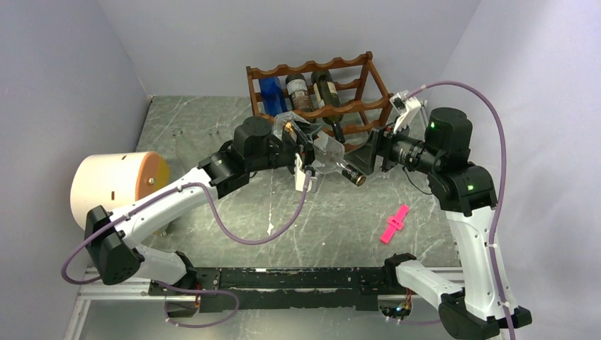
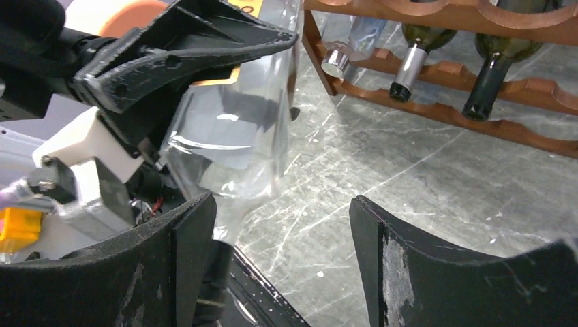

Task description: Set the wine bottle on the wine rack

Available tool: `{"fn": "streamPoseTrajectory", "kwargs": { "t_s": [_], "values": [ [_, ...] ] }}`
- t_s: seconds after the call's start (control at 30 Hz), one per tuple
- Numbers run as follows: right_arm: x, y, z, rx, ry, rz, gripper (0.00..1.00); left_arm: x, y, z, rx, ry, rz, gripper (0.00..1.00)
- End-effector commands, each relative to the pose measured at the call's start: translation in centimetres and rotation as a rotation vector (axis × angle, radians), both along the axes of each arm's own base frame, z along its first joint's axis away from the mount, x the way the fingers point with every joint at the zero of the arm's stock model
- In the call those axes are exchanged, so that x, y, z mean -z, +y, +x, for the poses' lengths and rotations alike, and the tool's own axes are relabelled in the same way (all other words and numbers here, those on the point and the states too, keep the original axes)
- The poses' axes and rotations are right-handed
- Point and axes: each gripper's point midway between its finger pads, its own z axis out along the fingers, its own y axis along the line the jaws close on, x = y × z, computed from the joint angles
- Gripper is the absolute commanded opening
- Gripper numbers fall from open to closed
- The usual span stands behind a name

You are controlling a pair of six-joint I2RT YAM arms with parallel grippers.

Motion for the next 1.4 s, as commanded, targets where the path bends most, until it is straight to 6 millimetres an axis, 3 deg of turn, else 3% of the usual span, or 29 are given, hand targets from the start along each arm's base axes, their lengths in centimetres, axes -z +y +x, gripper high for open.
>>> {"fn": "streamPoseTrajectory", "kwargs": {
  "t_s": [0.0,0.13,0.27,0.47,0.7,1.13,1.23,1.37],
  "values": [
    [-1.4,0.1,-1.0,-0.029,-0.041,-0.004,0.76,-7.3,0.6,1.3,-0.041,-0.325,-0.038,0.07],
    [-1.0,0.4,-0.8,-0.037,-0.024,-0.003,0.76,-7.8,1.1,2.5,-0.094,-0.408,0.022,0.07],
    [0.9,1.1,-0.8,-0.088,0.016,-0.013,0.71,-8.8,1.1,2.9,-0.108,-0.457,0.039,0.07],
    [3.2,2.2,-1.2,-0.152,0.085,-0.037,0.66,-8.3,0.7,3.3,-0.106,-0.477,0.064,0.07],
    [6.3,2.2,0.3,-0.090,0.165,-0.135,0.63,-8.2,0.3,3.7,-0.107,-0.479,0.066,0.07],
    [8.4,4.3,0.5,-0.112,0.204,-0.173,0.58,-9.0,0.5,5.1,-0.178,-0.454,0.054,0.07],
    [8.8,5.0,0.1,-0.134,0.209,-0.182,0.49,-9.2,0.5,4.9,-0.171,-0.438,0.045,0.07],
    [8.8,5.1,0.2,-0.129,0.209,-0.191,0.20,-9.7,0.5,4.4,-0.159,-0.409,0.019,0.07]
  ]
}}
